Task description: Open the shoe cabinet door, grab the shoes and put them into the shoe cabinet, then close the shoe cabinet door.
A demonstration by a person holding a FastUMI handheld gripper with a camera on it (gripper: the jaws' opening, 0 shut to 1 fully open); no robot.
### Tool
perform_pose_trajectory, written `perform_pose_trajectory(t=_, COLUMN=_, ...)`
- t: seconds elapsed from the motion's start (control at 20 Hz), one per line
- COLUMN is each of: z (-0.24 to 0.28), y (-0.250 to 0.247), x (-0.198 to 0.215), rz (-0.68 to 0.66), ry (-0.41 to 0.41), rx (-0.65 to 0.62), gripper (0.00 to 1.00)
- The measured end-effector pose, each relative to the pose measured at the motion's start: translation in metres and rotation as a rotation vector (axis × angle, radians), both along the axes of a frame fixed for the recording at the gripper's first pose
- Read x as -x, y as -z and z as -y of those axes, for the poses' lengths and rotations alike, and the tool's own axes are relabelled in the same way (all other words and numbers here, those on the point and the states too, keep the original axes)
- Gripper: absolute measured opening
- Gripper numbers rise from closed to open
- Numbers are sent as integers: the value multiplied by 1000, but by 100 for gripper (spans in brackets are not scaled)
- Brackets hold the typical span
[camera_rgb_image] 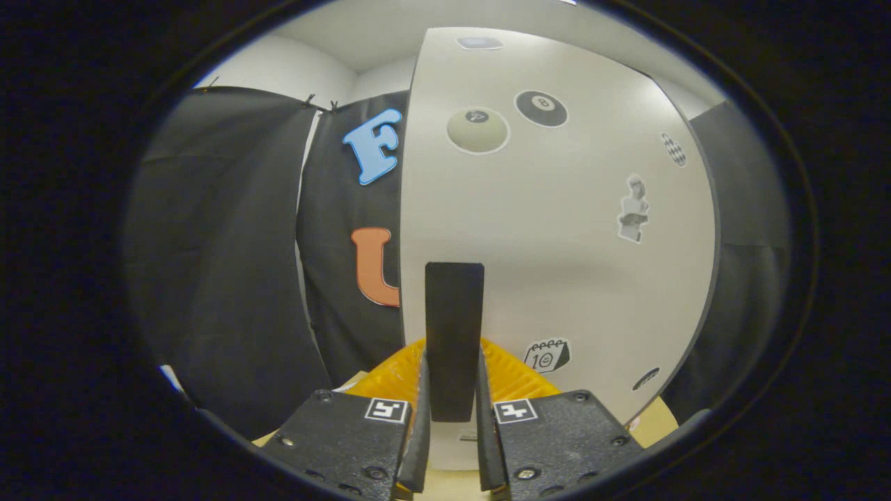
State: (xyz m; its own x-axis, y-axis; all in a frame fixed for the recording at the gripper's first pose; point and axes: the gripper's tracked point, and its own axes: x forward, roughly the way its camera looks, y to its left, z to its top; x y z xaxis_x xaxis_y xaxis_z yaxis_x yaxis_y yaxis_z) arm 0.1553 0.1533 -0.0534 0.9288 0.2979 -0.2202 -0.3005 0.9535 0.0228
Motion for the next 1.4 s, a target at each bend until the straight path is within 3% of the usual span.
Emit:
perform_pose_trajectory(t=0.65, z=61, y=-11, x=97, rz=9, ry=-136, rx=56, gripper=31)
perform_pose_trajectory(t=1.4, z=158, y=-24, x=175, rz=19, ry=-146, rx=63, gripper=31)
